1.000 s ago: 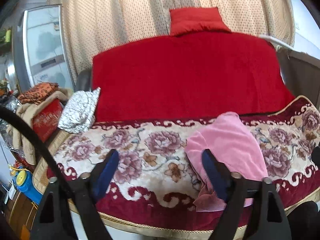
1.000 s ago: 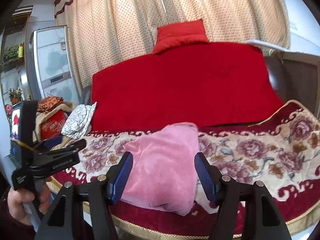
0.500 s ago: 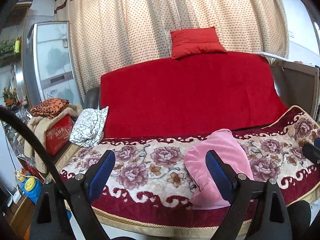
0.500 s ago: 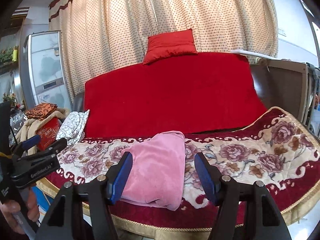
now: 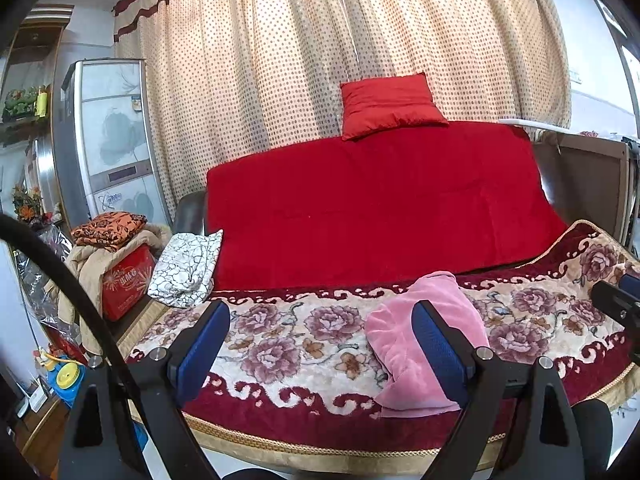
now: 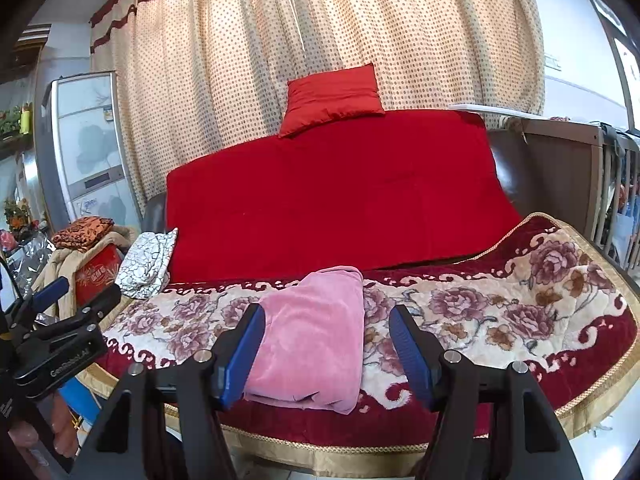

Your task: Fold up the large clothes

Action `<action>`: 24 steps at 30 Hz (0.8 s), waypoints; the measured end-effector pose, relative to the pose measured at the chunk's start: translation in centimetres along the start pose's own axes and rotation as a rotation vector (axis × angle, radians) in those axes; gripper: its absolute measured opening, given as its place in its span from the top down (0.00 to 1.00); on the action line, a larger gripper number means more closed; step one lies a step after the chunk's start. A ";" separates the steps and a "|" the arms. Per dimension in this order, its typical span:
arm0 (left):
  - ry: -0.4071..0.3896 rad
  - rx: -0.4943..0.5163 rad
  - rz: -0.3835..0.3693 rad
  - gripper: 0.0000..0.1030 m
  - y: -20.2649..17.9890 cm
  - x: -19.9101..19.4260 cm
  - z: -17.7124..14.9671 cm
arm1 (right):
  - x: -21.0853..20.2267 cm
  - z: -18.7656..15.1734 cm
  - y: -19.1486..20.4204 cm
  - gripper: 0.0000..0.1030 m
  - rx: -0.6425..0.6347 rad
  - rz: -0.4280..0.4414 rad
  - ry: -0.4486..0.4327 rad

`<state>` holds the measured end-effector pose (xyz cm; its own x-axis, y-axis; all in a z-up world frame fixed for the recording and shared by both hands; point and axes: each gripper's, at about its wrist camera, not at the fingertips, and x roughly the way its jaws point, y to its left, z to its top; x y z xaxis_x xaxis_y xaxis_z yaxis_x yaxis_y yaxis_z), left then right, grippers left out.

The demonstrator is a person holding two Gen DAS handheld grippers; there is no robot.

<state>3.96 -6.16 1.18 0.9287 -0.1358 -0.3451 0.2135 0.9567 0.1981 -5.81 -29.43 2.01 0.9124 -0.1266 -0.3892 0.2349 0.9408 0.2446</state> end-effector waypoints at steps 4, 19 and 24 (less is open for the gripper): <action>-0.013 0.006 -0.001 0.10 0.1 -0.8 0.1 | -0.4 0.0 0.4 0.34 -0.006 0.005 0.004; -0.038 0.005 -0.015 0.09 0.5 -2.4 0.0 | -1.0 -0.8 1.5 0.33 0.005 -0.039 0.029; -0.039 0.005 -0.015 0.09 0.5 -2.5 0.0 | -0.9 -0.9 1.9 0.33 -0.016 -0.053 0.027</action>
<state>1.79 -5.30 2.12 0.9363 -0.1604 -0.3124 0.2292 0.9531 0.1977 -6.46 -27.26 2.02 0.8895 -0.1684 -0.4249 0.2775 0.9377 0.2091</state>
